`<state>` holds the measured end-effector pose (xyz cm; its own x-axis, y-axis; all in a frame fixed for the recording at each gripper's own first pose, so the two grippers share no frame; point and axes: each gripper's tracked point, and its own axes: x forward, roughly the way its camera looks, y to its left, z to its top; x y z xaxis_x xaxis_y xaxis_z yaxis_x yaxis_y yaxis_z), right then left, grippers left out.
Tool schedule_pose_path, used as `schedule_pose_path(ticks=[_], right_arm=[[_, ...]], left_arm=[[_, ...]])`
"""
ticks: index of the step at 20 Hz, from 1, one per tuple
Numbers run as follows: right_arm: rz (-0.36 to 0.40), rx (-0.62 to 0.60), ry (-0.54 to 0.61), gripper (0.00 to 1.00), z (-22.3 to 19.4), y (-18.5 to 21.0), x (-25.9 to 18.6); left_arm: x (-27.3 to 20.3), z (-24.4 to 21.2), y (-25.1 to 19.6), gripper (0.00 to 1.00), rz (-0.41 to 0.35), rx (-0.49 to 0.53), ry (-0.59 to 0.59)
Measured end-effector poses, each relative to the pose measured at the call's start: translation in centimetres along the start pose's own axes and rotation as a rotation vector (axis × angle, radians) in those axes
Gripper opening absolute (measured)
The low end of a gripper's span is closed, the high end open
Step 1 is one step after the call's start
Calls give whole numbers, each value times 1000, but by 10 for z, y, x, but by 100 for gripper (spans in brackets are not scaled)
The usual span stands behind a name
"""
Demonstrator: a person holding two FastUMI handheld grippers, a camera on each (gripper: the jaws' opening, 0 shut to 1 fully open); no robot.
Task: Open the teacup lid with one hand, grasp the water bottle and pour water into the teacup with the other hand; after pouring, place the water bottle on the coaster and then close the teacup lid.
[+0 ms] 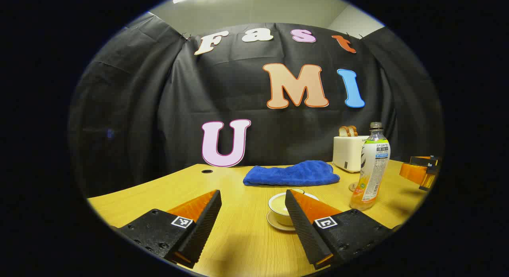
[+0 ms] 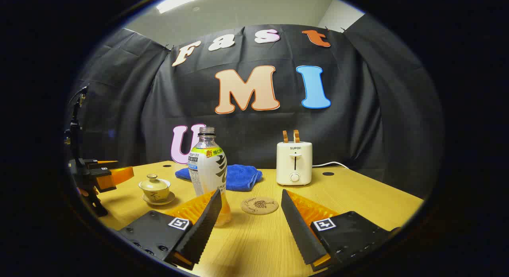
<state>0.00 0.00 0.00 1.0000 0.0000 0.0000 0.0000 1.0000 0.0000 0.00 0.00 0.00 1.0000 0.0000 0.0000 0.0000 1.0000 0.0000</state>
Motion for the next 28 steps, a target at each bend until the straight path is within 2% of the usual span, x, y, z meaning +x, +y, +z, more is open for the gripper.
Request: schedule_pose_path(ticks=[3, 4, 5, 6, 7, 8, 17, 18, 19, 20, 22, 24, 25, 27, 28], right_arm=[[3, 0, 0, 96, 1, 0, 0], [4, 0, 0, 92, 0, 1, 0], [5, 0, 0, 92, 0, 1, 0], [5, 0, 0, 96, 0, 1, 1], [5, 0, 0, 92, 0, 0, 0], [5, 0, 0, 96, -1, 1, 0], [6, 0, 0, 96, 0, 0, 1], [6, 0, 0, 92, -1, 0, 0], [6, 0, 0, 92, 0, 0, 0], [6, 0, 0, 96, 0, 0, 1], [6, 0, 0, 96, -1, 0, 1], [6, 0, -1, 96, -1, 0, 0], [6, 0, 0, 92, 0, 0, 1], [6, 0, 0, 92, 0, 0, 1], [6, 0, 0, 96, -1, 0, 1]], left_arm=[[0, 0, 0, 95, -1, 0, 1], [0, 0, 0, 95, -2, 0, 1], [0, 1, 0, 95, -2, 0, 1], [0, 0, 1, 95, -2, -1, 1], [0, 1, 0, 95, -2, -1, 1], [0, 0, 1, 95, -2, -1, 1], [0, 0, 0, 95, -16, -3, 0], [-1, 0, 0, 95, -19, -3, 0], [-1, 1, 0, 95, -21, -4, -1], [-1, 0, 0, 95, -23, -4, 0], [-1, 0, 0, 95, -27, -5, -1], [0, 1, -3, 95, -38, -6, -1], [1, 2, -6, 95, -50, -6, -1], [1, 2, -12, 95, -81, -6, -2], [2, 1, -15, 95, -96, -6, -1]])
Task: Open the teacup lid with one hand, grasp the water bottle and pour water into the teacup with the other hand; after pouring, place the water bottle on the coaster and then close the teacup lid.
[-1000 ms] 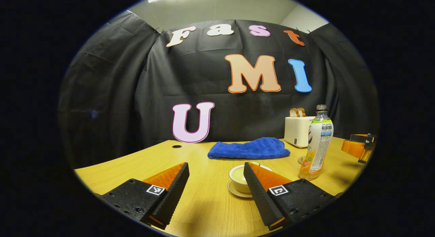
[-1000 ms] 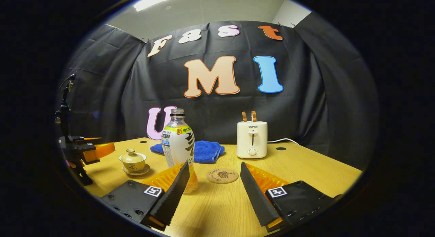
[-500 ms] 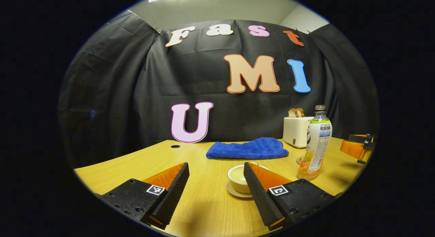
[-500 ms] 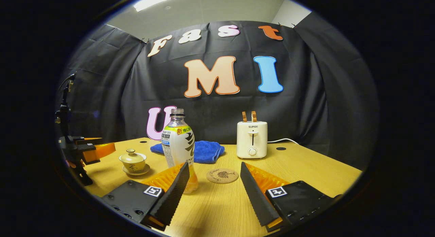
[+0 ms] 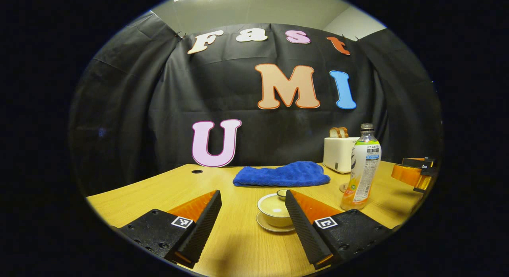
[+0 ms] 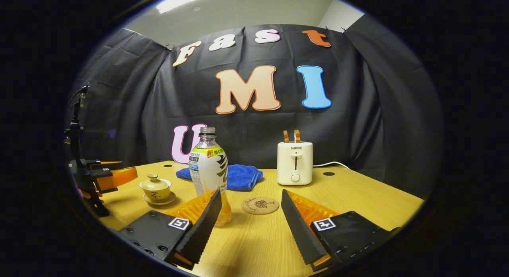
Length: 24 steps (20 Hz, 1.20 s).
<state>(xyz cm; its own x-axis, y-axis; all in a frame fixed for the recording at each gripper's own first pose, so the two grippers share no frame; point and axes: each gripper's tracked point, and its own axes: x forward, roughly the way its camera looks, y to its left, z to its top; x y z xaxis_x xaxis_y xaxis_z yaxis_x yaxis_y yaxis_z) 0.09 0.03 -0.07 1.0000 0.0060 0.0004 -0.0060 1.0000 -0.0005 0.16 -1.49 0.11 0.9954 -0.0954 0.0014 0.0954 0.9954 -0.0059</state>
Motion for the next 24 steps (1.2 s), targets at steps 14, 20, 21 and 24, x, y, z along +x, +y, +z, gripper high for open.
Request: schedule_pose_path(ticks=[14, 20, 21, 24], right_arm=[[3, 0, 0, 96, 0, 1, 0], [8, 0, 0, 96, 0, 2, -1], [9, 0, 0, 96, 0, 2, -1], [10, 0, 0, 92, 0, 2, -1]], left_arm=[[37, -13, -38, 93, -183, 8, 78], [56, -24, -52, 90, -238, 32, 145], [59, -23, -54, 88, -240, 36, 147], [61, -27, -57, 76, -253, 48, 157]])
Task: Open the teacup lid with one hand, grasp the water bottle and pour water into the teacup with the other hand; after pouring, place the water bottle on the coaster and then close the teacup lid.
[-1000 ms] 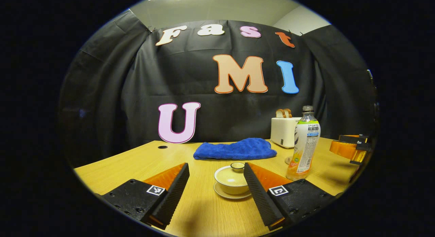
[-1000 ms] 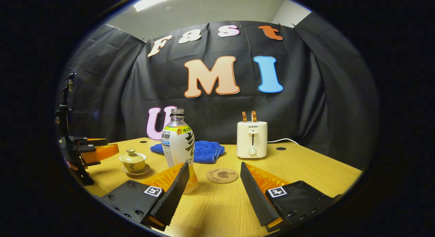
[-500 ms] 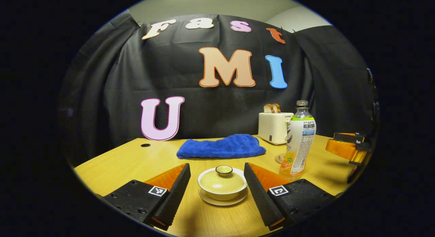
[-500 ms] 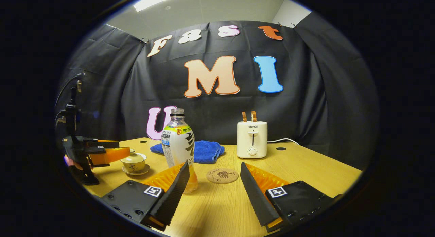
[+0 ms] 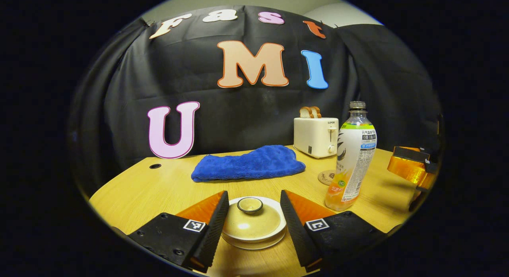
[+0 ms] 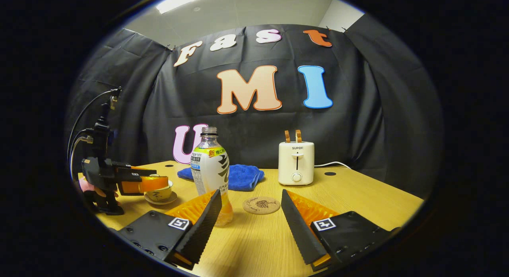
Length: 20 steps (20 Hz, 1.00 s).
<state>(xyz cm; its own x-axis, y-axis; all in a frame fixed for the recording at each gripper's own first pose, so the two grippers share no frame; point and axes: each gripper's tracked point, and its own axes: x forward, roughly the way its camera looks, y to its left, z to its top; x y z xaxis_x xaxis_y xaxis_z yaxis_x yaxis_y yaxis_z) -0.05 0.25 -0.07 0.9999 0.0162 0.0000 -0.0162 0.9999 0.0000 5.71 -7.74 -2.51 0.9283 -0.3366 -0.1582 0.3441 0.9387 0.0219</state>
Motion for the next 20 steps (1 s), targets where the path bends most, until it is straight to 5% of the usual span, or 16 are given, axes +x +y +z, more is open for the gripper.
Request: schedule_pose_path(ticks=[5, 11, 15, 20], right_arm=[[0, 0, 0, 96, 0, 0, 1], [4, 0, 0, 96, 1, 1, 0], [4, 0, 0, 96, 0, 1, 0], [4, 0, 0, 96, 0, 1, 0]], left_arm=[[6, 0, -2, 73, -12, 14, 11], [11, 0, -1, 53, -12, 32, 16], [12, 1, 1, 31, -1, 25, 0], [8, 5, 4, 29, 10, 11, -21]])
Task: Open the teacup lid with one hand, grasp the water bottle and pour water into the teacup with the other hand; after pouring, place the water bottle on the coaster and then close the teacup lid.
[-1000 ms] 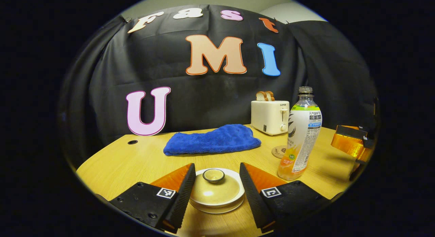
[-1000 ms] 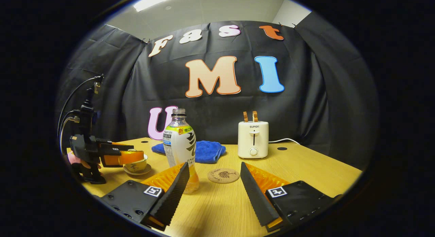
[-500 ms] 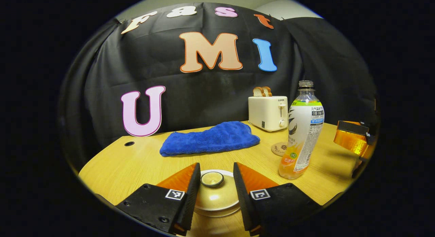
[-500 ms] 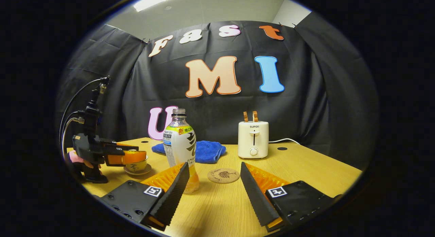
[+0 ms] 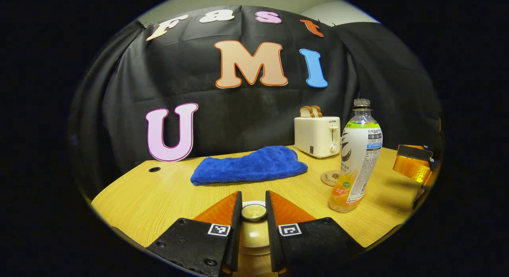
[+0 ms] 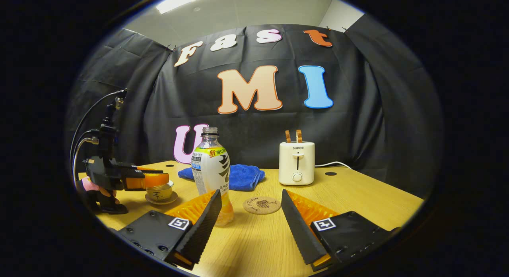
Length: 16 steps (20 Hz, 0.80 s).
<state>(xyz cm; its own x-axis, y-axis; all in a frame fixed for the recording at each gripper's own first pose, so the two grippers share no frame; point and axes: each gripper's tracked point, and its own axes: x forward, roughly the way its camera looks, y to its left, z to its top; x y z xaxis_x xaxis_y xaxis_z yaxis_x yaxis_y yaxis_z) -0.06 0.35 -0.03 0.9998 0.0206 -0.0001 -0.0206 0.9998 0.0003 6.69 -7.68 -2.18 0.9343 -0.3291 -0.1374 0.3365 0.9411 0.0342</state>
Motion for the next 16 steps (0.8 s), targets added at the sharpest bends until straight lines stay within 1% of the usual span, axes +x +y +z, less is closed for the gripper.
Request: schedule_pose_path(ticks=[5, 6, 7, 10, 12, 14, 15, 16], right_arm=[[0, 0, 0, 96, 0, 0, 0], [1, 0, 0, 92, 0, 1, 0], [5, 0, 0, 92, 1, 2, 0], [53, 3, 4, 92, -1, 11, -1], [93, 5, 6, 91, -1, 18, -2], [133, 6, 9, 100, -2, 25, -2], [159, 7, 10, 92, -2, 30, -1], [180, 8, 12, 92, -3, 34, -1]], left_arm=[[-9, 11, 7, 30, 17, -46, -74], [-11, 12, 7, 30, 19, -55, -91], [-13, 15, 7, 29, 17, -58, -108], [-20, 19, 11, 29, 28, -52, -141], [-27, 16, 20, 29, 65, -51, -134], [-35, 14, 28, 29, 99, -53, -132], [-40, 14, 32, 29, 115, -53, -131], [-45, 13, 35, 29, 134, -55, -134]])
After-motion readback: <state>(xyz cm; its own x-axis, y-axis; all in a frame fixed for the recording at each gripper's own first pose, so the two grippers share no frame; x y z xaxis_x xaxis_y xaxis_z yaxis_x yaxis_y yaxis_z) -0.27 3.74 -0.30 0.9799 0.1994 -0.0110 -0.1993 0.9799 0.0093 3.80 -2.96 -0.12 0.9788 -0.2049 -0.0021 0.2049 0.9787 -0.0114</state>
